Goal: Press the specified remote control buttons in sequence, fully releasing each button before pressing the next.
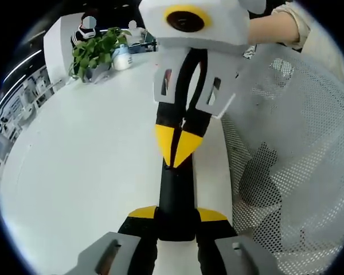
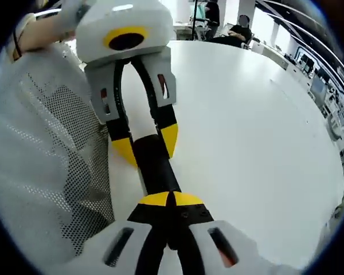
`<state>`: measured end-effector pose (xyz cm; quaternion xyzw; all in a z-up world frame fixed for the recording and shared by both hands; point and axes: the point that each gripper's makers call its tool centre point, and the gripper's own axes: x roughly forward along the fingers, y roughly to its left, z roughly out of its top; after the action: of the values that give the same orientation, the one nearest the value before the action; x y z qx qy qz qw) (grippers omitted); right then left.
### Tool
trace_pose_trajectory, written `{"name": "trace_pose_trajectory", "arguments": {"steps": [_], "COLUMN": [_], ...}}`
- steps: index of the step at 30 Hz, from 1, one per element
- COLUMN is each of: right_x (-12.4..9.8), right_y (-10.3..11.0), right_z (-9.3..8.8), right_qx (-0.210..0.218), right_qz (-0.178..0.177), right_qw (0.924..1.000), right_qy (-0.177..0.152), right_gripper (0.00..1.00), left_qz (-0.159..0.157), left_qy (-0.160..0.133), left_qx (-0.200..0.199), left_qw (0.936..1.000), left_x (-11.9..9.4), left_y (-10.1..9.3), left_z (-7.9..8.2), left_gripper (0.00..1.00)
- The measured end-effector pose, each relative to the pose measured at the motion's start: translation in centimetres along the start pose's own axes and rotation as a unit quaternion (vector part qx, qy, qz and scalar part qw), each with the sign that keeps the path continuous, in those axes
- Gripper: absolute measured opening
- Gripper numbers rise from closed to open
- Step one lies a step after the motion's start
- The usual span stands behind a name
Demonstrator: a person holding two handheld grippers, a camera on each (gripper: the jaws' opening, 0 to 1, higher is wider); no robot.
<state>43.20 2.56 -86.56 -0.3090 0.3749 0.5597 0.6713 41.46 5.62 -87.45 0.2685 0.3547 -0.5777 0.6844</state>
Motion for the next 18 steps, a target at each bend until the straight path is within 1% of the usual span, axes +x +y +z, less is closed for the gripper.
{"name": "trace_pose_trajectory", "arguments": {"steps": [5,7,8,11,12,13,16,18], "right_x": [0.07,0.07,0.07,0.01,0.07,0.13,0.17,0.21], "right_y": [-0.36,-0.97,-0.94,-0.28,-0.27,-0.34,-0.28,-0.3], "right_z": [0.06,-0.09,-0.15,-0.32,-0.33,-0.24,-0.25,-0.24], "right_qx": [0.006,0.017,0.019,-0.004,-0.018,-0.025,-0.037,-0.037], "right_qz": [0.002,-0.005,0.006,0.04,0.045,0.045,0.053,0.058], "right_qw": [0.9999,0.9996,0.9993,0.9971,0.9961,0.9957,0.9939,0.9929], "right_qy": [0.01,0.022,0.032,0.065,0.074,0.077,0.089,0.097], "right_gripper": [0.0,0.0,0.0,0.0,0.0,0.0,0.0,0.0], "left_qz": [0.0,0.0,0.0,0.0,0.0,0.0,0.0,0.0], "left_qy": [0.0,0.001,0.001,0.001,0.001,0.002,0.003,0.003], "left_qx": [0.0,0.001,0.001,0.001,0.002,0.002,0.003,0.003], "left_qw": [1.0,1.0,1.0,1.0,1.0,1.0,1.0,1.0], "left_x": [0.01,0.0,0.0,0.01,0.01,0.01,0.04,0.04], "left_y": [0.01,0.0,0.0,0.02,0.01,0.01,0.02,0.03], "left_z": [0.01,0.02,0.02,0.0,0.0,0.0,0.0,0.02], "left_gripper": [0.25,0.25,0.25,0.25,0.25,0.25,0.25,0.25]}}
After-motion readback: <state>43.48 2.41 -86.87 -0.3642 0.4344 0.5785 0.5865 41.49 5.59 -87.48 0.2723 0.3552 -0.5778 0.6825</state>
